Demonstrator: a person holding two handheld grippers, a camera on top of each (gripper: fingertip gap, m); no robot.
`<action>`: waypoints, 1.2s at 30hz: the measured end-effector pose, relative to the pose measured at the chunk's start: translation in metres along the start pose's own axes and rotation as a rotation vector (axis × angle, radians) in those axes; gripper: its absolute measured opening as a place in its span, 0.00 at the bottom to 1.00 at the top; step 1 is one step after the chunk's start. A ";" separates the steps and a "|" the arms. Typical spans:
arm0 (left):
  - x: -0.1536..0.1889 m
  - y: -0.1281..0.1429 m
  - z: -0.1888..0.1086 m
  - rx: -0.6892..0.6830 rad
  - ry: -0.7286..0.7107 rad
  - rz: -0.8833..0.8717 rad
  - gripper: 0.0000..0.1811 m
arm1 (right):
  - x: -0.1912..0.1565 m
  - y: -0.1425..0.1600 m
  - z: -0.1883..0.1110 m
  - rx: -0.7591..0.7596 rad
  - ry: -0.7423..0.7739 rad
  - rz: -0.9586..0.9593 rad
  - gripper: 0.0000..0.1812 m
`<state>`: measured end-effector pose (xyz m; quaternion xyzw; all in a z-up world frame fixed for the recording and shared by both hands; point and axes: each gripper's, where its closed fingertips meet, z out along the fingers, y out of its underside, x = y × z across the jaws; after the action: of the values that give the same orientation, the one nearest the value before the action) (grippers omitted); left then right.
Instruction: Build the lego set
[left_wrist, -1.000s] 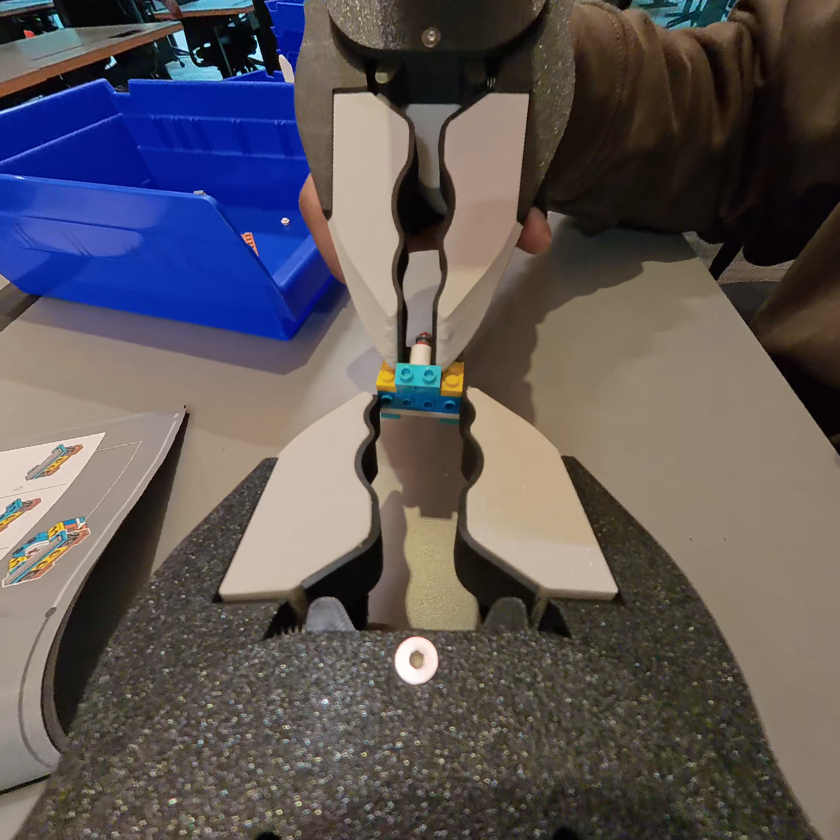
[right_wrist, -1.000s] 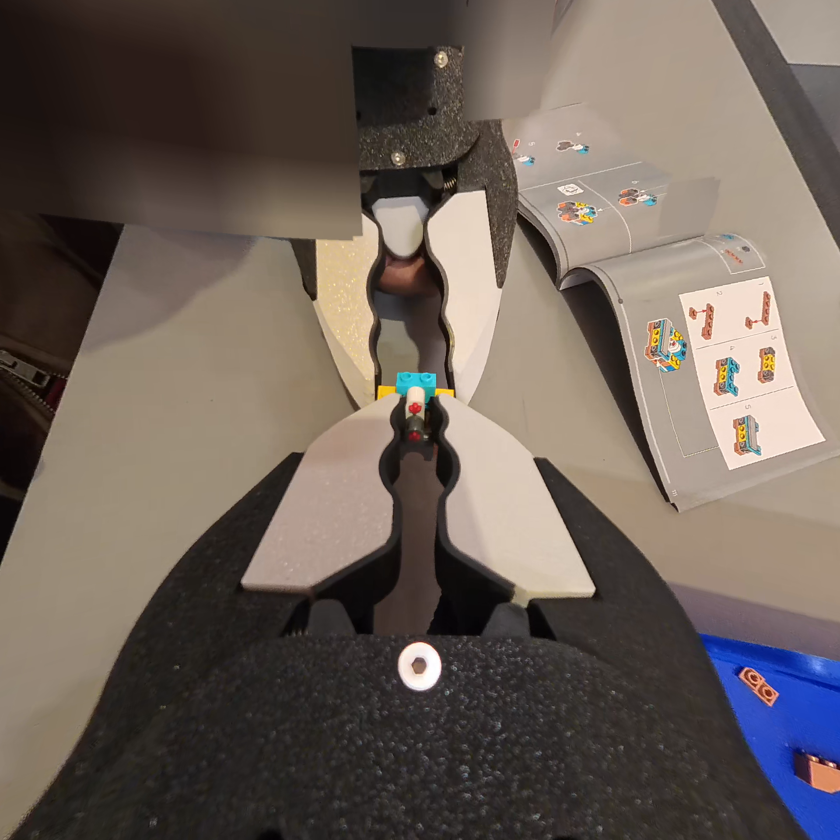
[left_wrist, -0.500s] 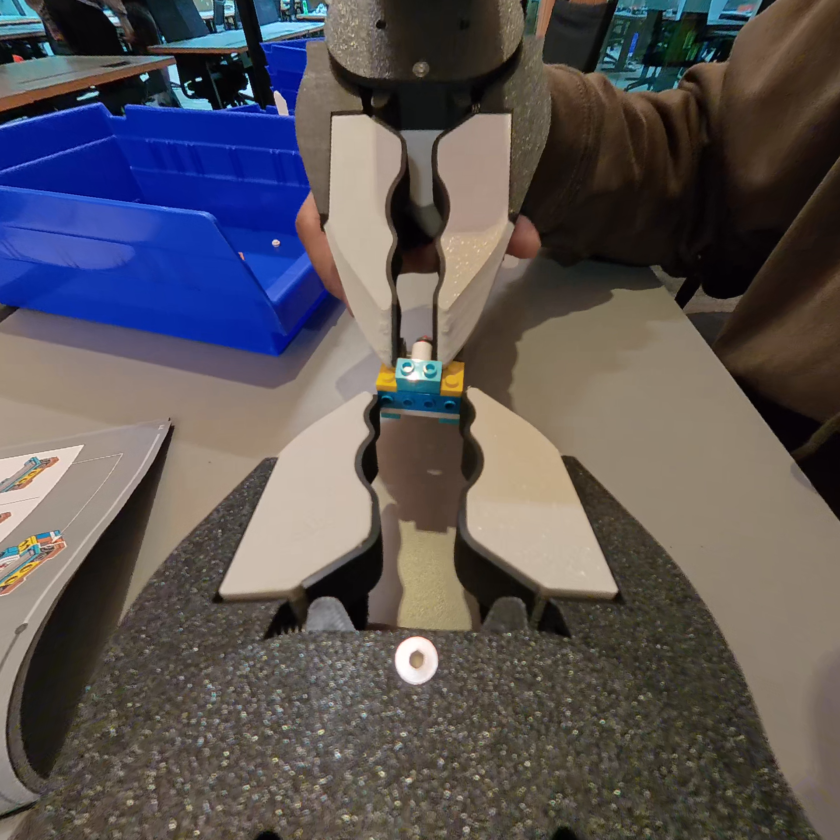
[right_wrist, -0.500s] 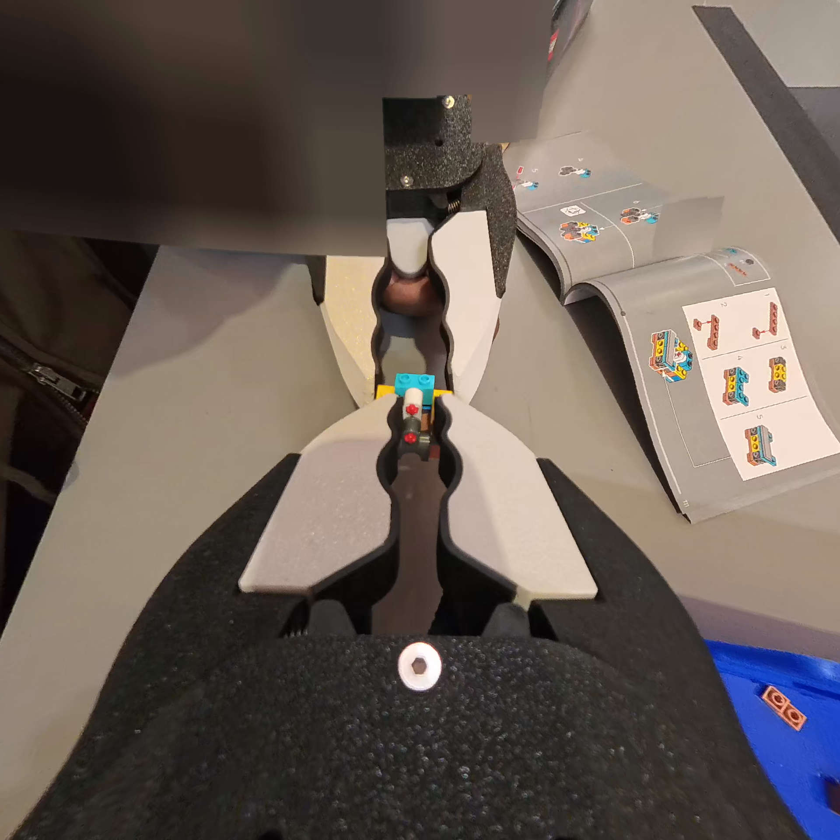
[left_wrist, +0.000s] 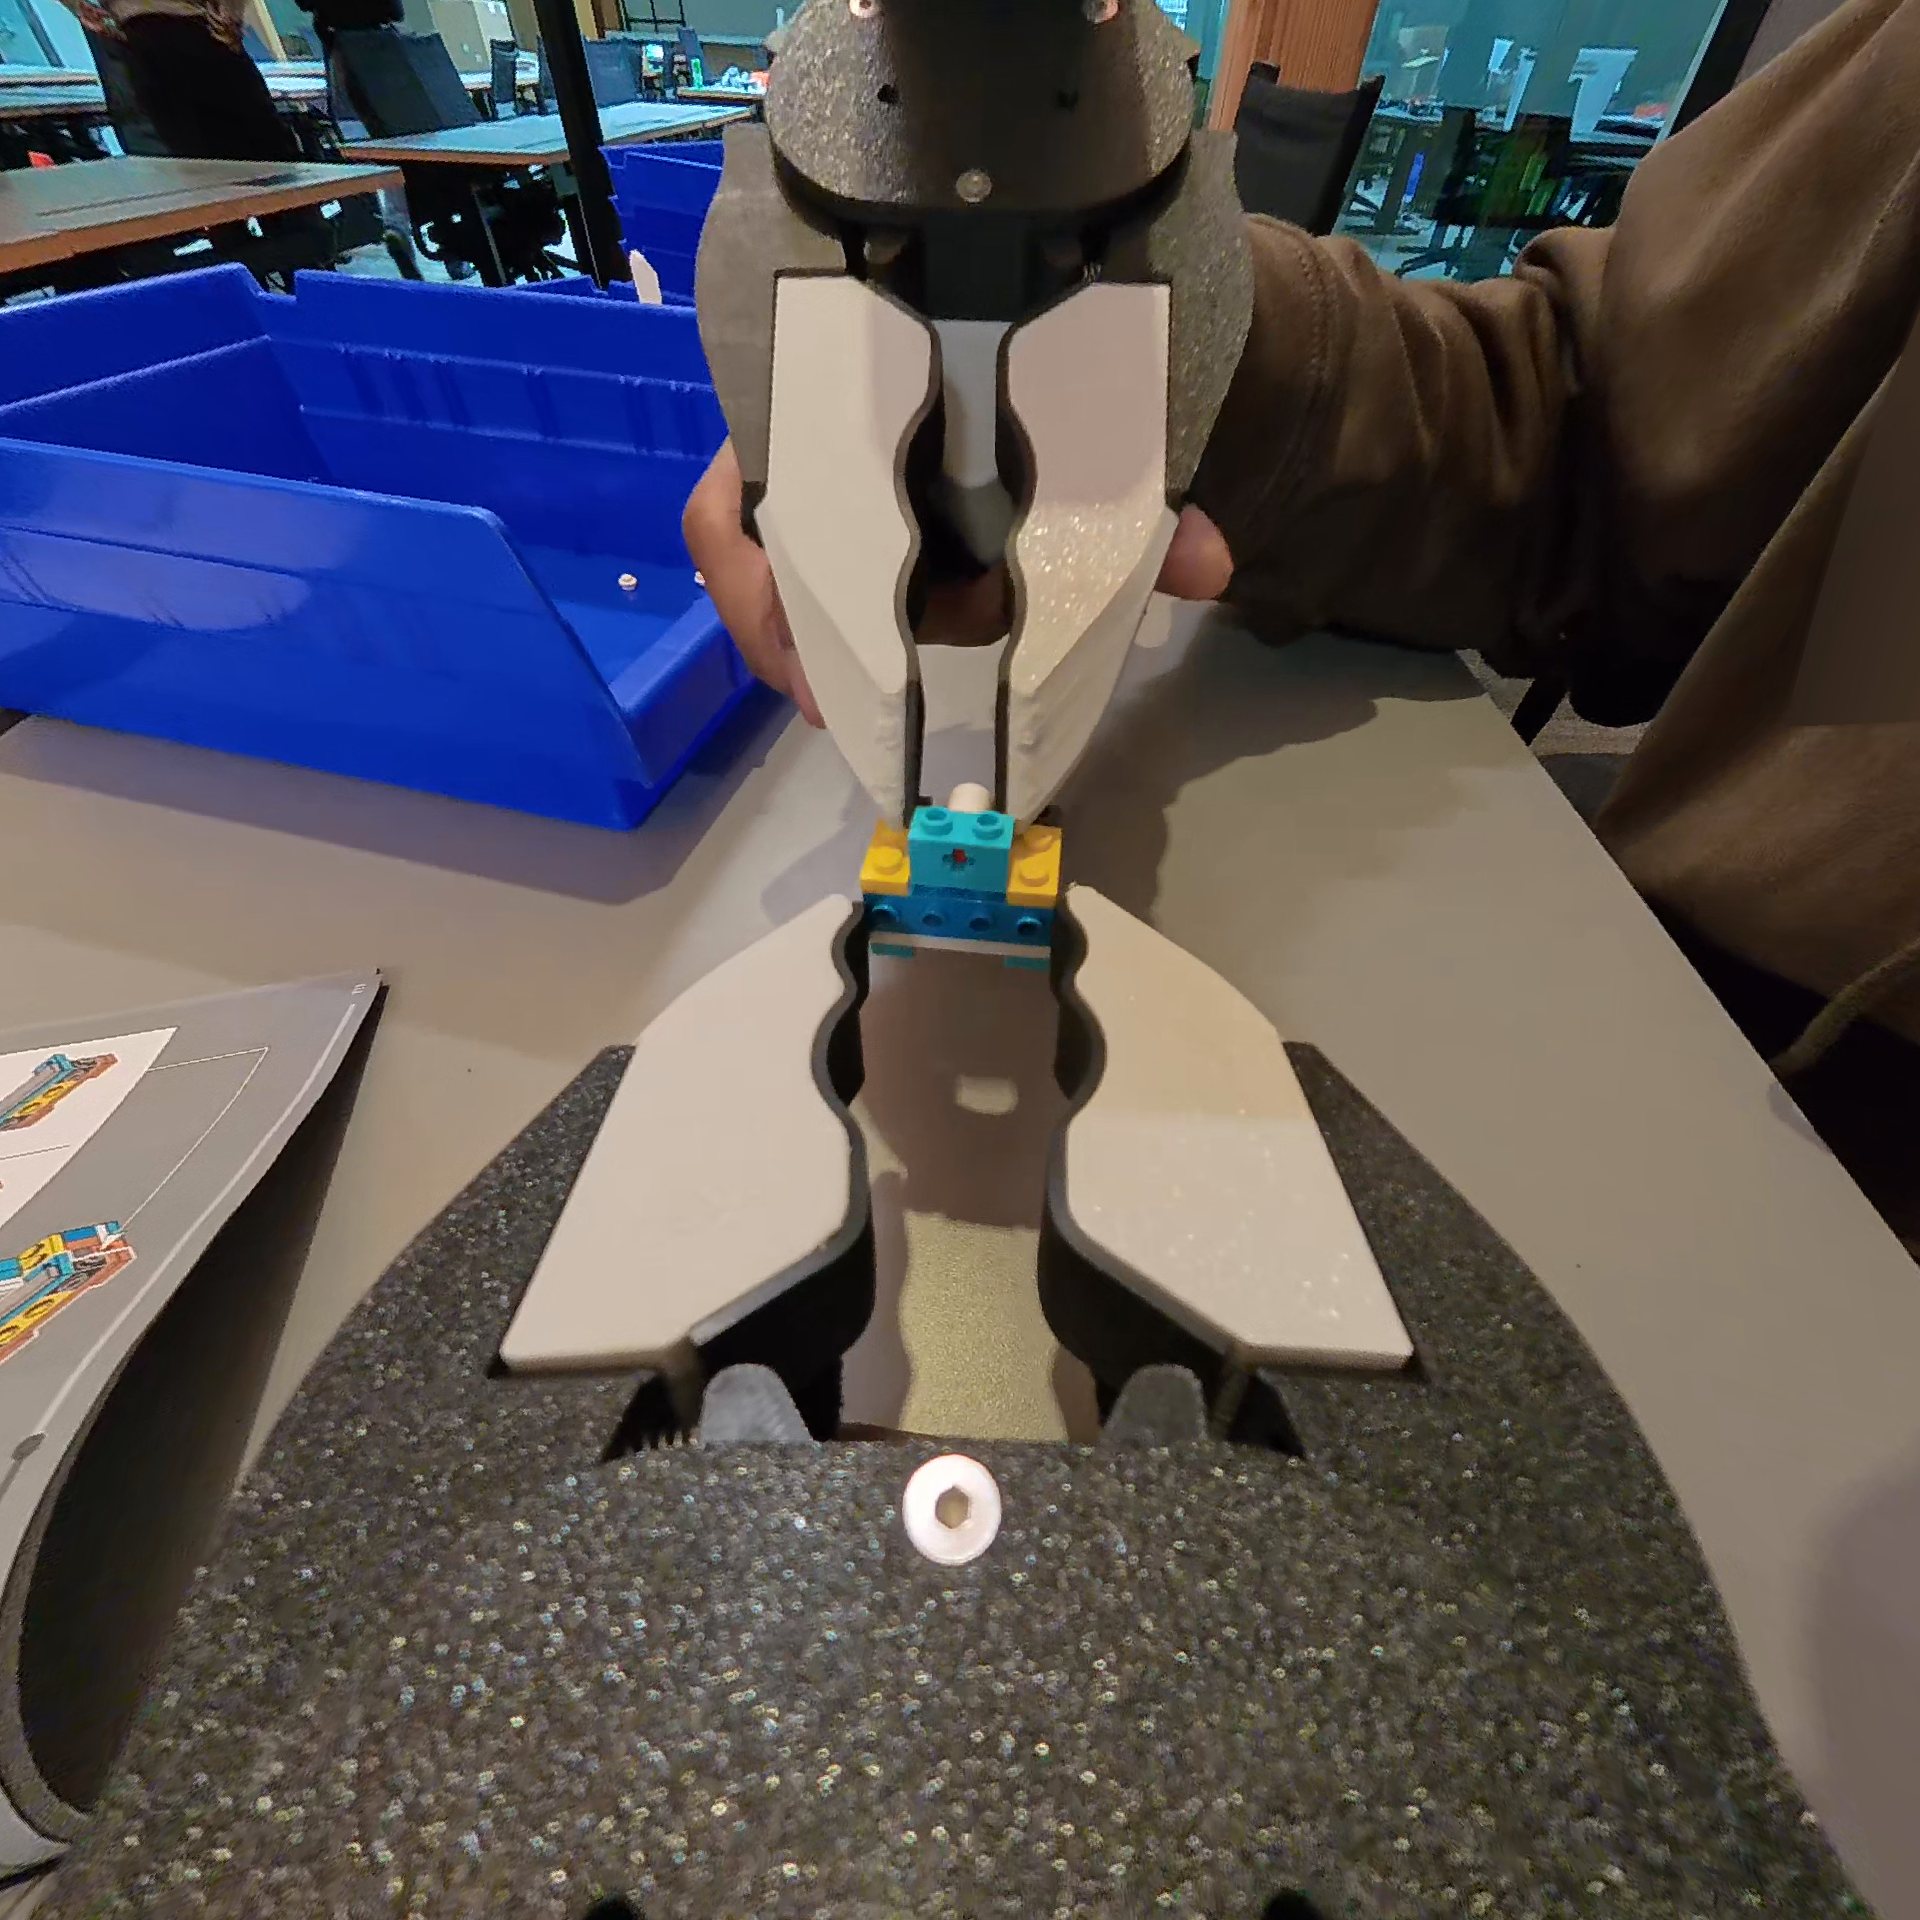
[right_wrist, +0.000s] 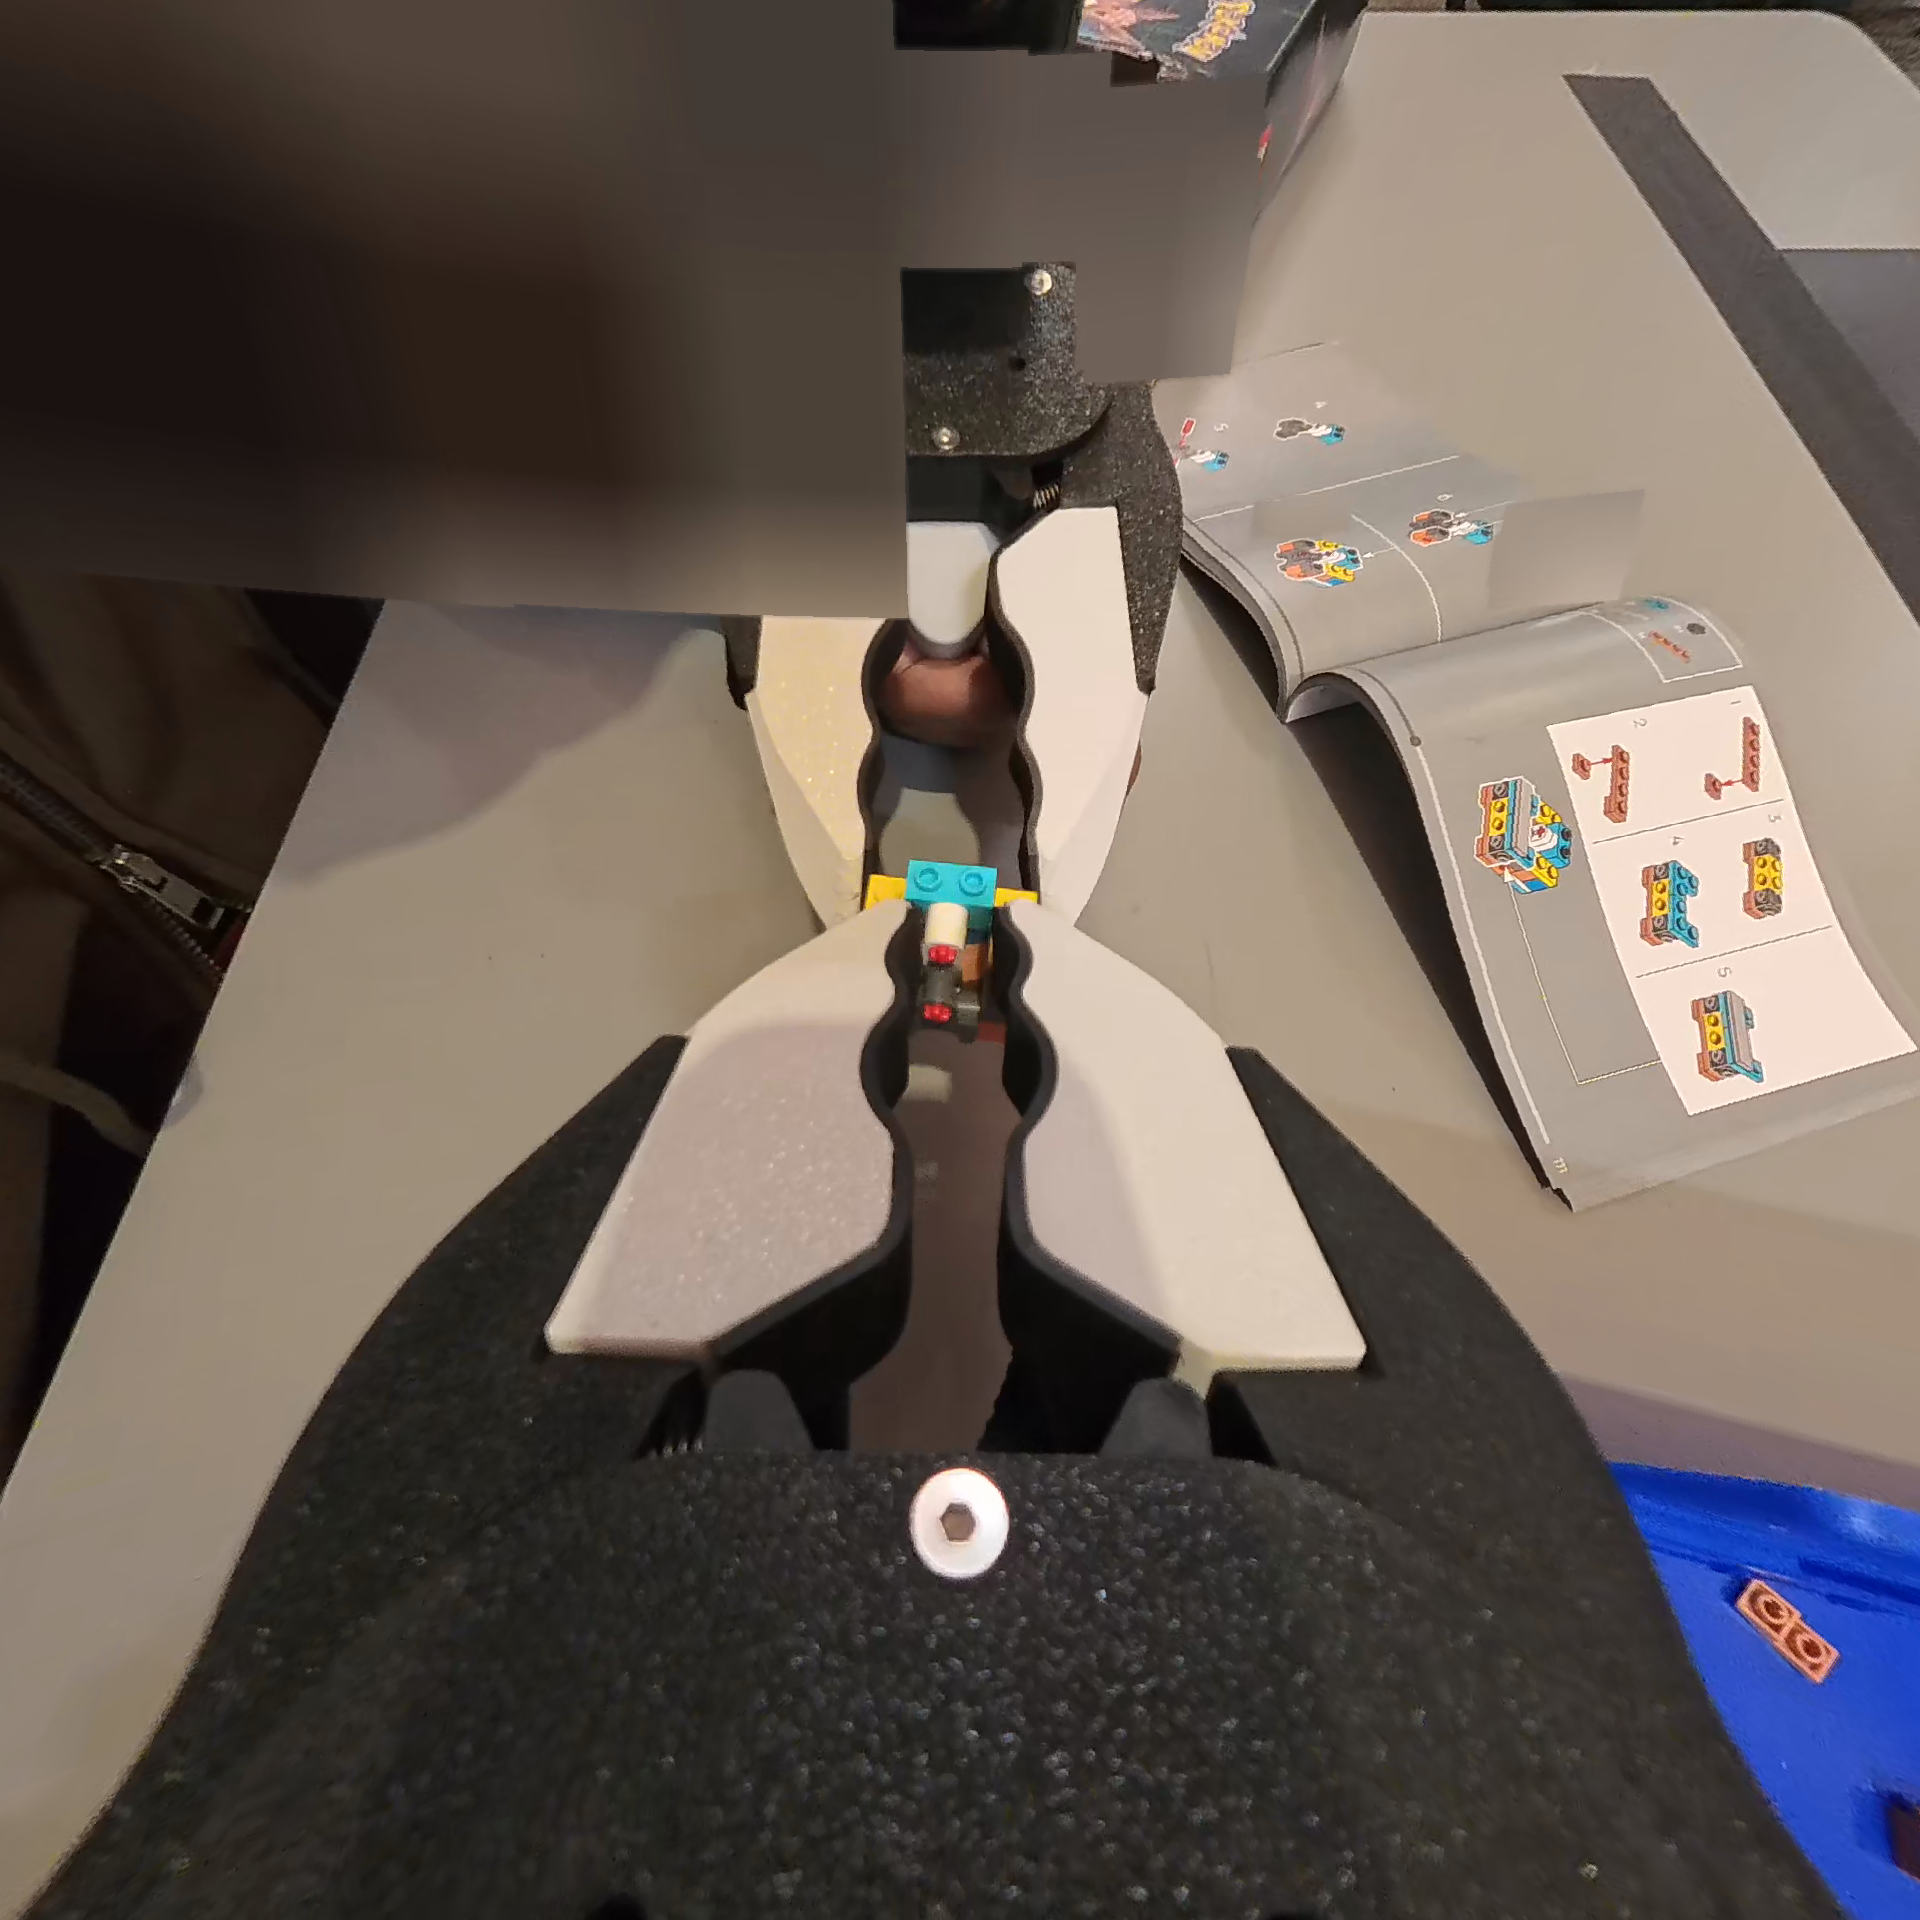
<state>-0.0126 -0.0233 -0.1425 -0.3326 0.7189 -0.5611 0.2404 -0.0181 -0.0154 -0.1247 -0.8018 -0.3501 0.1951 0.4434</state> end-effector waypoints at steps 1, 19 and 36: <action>0.000 0.000 0.000 0.001 0.000 -0.001 0.19 | 0.000 0.000 0.000 0.001 0.000 0.000 0.07; 0.001 -0.002 -0.001 0.018 0.012 -0.006 0.19 | -0.001 -0.004 0.002 0.016 -0.005 0.006 0.08; 0.001 -0.005 -0.002 0.042 0.022 -0.017 0.19 | 0.000 -0.006 0.001 0.031 -0.005 0.005 0.08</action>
<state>-0.0133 -0.0237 -0.1371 -0.3273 0.7068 -0.5816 0.2346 -0.0212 -0.0131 -0.1196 -0.7953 -0.3461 0.2038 0.4542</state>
